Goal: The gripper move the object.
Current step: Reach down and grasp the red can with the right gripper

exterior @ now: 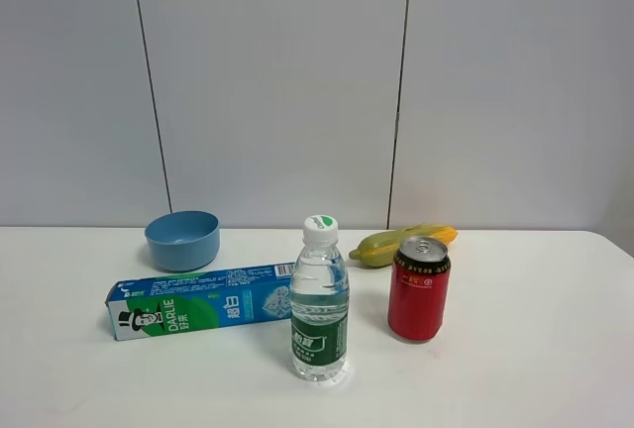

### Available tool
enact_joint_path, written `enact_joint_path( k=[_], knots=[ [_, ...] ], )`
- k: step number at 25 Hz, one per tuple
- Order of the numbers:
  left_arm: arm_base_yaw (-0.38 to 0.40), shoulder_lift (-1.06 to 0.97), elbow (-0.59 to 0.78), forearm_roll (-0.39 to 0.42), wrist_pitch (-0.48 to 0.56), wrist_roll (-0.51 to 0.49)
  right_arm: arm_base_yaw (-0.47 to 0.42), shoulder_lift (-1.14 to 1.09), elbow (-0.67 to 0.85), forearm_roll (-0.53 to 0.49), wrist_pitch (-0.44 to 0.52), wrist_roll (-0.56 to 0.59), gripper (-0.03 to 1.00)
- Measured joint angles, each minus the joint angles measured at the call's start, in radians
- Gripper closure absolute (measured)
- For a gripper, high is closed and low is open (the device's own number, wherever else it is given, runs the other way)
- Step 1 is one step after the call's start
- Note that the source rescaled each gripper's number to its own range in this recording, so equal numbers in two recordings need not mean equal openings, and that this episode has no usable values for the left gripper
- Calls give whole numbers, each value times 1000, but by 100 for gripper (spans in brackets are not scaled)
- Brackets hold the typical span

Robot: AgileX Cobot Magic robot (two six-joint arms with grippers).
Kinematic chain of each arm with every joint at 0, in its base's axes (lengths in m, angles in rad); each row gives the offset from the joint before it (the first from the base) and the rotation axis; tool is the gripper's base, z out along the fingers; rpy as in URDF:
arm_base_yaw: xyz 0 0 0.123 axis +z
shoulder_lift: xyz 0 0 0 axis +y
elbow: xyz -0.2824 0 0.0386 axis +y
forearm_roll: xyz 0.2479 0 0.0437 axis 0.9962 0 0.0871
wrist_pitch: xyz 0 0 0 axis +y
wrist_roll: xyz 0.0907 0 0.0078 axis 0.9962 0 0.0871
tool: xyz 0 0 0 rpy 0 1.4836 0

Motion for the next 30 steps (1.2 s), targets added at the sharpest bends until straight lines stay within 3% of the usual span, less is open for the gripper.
enact_joint_path(
  k=[30],
  knots=[
    [0, 0, 0, 0, 0, 0, 0, 0, 0, 0, 0, 0, -3]
  ],
)
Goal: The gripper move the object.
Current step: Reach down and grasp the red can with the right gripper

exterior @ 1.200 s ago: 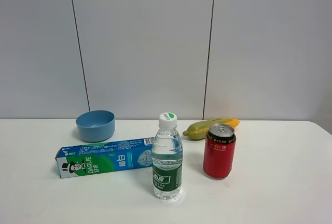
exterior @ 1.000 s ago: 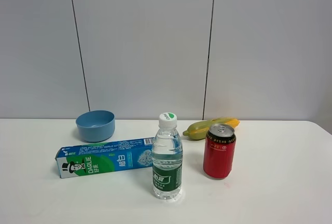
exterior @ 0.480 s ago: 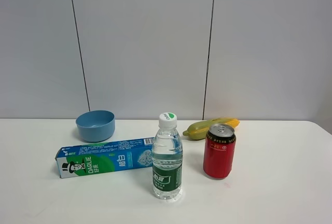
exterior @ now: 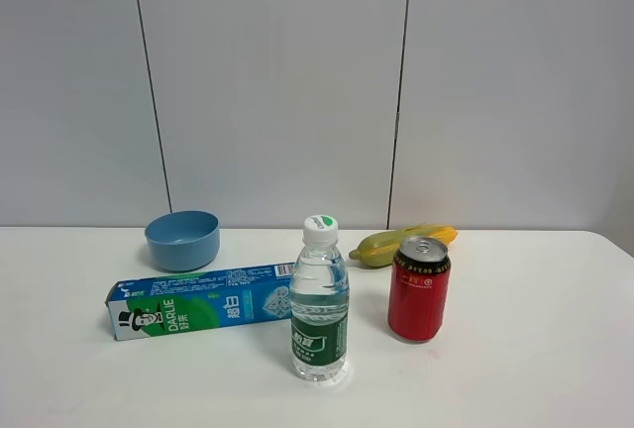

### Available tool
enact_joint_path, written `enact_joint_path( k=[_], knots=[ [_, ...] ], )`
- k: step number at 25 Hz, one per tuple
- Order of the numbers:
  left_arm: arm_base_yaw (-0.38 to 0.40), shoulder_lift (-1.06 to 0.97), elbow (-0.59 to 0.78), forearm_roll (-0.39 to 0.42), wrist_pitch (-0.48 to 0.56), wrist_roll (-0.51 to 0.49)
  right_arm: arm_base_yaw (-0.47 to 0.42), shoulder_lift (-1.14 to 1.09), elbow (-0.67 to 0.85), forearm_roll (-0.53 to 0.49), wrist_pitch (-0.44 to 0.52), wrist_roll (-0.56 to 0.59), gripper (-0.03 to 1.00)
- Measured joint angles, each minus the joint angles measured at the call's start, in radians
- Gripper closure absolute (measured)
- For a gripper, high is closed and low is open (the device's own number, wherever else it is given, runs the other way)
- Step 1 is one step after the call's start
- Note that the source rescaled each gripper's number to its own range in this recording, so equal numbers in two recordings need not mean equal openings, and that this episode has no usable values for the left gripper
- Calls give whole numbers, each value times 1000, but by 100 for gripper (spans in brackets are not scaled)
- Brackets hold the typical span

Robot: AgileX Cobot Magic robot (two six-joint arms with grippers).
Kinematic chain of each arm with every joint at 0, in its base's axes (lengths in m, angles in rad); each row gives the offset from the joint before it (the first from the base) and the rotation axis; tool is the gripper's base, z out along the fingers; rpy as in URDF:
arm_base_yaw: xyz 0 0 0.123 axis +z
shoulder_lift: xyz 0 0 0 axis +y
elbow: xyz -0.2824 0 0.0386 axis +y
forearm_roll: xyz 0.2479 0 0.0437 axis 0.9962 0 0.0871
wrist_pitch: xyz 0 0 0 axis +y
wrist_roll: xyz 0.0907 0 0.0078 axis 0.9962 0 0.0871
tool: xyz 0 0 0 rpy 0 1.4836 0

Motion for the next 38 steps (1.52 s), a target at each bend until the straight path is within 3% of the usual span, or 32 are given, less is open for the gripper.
enact_joint_path(
  k=[7, 13, 16, 23, 32, 35, 38],
  knots=[
    [0, 0, 0, 0, 0, 0, 18, 5, -14, 7, -11, -4, -3],
    [0, 0, 0, 0, 0, 0, 20, 190, -179, 47, -218, -7, -3],
    [0, 0, 0, 0, 0, 0, 20, 350, -277, 83, -251, -21, -3],
    [0, 0, 0, 0, 0, 0, 28, 747, -478, 296, -280, -149, -3],
    [0, 0, 0, 0, 0, 0, 289, 1176, -640, 324, -403, -241, -3],
    [0, 0, 0, 0, 0, 0, 351, 1325, -738, 284, -386, -241, -3],
    [0, 0, 0, 0, 0, 0, 394, 1467, -845, 222, -304, -241, -3]
  ],
)
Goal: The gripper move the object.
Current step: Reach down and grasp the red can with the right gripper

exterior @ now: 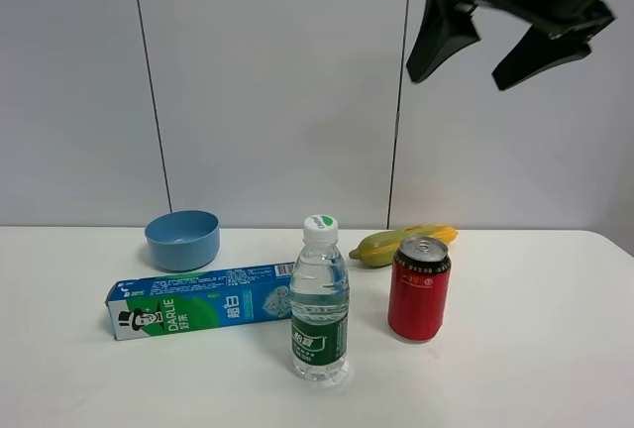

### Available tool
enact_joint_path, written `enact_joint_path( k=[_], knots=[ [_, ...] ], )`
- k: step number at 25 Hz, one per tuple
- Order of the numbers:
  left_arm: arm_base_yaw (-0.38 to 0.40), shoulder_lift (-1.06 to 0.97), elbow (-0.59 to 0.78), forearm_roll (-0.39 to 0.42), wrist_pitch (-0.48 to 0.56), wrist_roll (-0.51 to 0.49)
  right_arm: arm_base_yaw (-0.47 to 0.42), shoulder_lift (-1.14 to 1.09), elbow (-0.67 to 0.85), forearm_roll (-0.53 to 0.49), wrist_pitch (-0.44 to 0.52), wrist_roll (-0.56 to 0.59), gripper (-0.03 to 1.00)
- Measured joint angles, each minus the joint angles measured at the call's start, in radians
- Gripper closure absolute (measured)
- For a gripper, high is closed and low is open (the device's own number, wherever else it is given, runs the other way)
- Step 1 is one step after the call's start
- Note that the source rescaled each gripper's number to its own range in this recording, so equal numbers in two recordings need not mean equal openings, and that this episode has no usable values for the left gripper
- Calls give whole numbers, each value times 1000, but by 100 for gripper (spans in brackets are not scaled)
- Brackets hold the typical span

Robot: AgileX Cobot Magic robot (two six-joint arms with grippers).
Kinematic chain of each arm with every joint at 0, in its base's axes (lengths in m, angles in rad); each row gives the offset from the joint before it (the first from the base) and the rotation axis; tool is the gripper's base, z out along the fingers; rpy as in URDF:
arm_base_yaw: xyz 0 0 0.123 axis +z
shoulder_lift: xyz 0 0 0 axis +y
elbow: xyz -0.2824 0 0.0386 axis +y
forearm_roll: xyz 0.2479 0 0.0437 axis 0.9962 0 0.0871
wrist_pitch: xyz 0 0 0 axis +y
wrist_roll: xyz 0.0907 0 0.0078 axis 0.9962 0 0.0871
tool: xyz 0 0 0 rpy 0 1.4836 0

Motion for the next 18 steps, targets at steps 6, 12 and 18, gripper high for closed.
enact_joint_path(
  k=[6, 12, 18],
  knots=[
    [0, 0, 0, 0, 0, 0, 50, 236, -143, -100, 191, 20, -3],
    [0, 0, 0, 0, 0, 0, 65, 373, -154, -146, 236, 21, -3],
    [0, 0, 0, 0, 0, 0, 65, 389, -155, -153, 199, 19, -3]
  ],
)
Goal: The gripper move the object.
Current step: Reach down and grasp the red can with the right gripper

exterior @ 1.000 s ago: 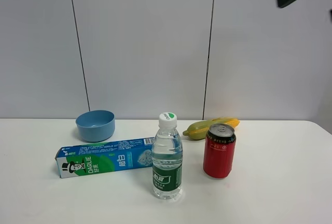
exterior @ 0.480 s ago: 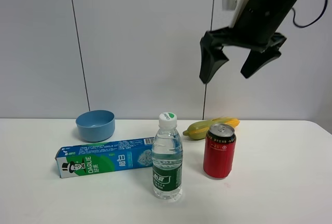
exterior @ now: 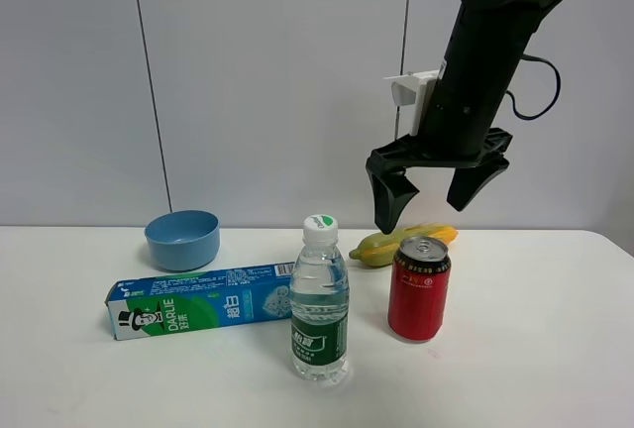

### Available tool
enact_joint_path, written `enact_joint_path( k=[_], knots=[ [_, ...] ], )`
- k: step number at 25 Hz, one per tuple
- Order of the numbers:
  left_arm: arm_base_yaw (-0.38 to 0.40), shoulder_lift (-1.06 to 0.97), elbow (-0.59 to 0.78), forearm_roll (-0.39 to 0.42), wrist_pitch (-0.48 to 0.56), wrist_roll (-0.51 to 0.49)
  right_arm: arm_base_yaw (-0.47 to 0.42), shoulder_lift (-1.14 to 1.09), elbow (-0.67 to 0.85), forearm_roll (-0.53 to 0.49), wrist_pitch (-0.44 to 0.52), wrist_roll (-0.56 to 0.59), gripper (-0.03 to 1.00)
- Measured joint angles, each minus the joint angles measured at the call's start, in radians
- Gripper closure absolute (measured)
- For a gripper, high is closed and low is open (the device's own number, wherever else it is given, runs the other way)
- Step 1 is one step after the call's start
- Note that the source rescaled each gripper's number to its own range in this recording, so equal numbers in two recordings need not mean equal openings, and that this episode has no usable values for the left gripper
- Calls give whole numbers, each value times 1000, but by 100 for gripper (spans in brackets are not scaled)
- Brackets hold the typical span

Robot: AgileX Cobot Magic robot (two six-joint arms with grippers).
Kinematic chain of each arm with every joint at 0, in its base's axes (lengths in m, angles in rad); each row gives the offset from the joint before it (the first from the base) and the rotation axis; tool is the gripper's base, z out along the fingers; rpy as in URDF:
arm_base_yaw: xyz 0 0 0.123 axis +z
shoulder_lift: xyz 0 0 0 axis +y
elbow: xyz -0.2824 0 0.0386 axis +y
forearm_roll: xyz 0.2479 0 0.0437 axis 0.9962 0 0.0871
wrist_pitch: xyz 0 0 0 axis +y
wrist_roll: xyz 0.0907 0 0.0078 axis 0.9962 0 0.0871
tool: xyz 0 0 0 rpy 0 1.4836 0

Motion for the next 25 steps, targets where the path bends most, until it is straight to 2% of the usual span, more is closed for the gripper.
enact_joint_path(
  k=[8, 25],
  knots=[
    [0, 0, 0, 0, 0, 0, 0, 14, 0, -40, -22, -1, -3],
    [0, 0, 0, 0, 0, 0, 12, 178, 0, -46, -55, 1, -3]
  ],
)
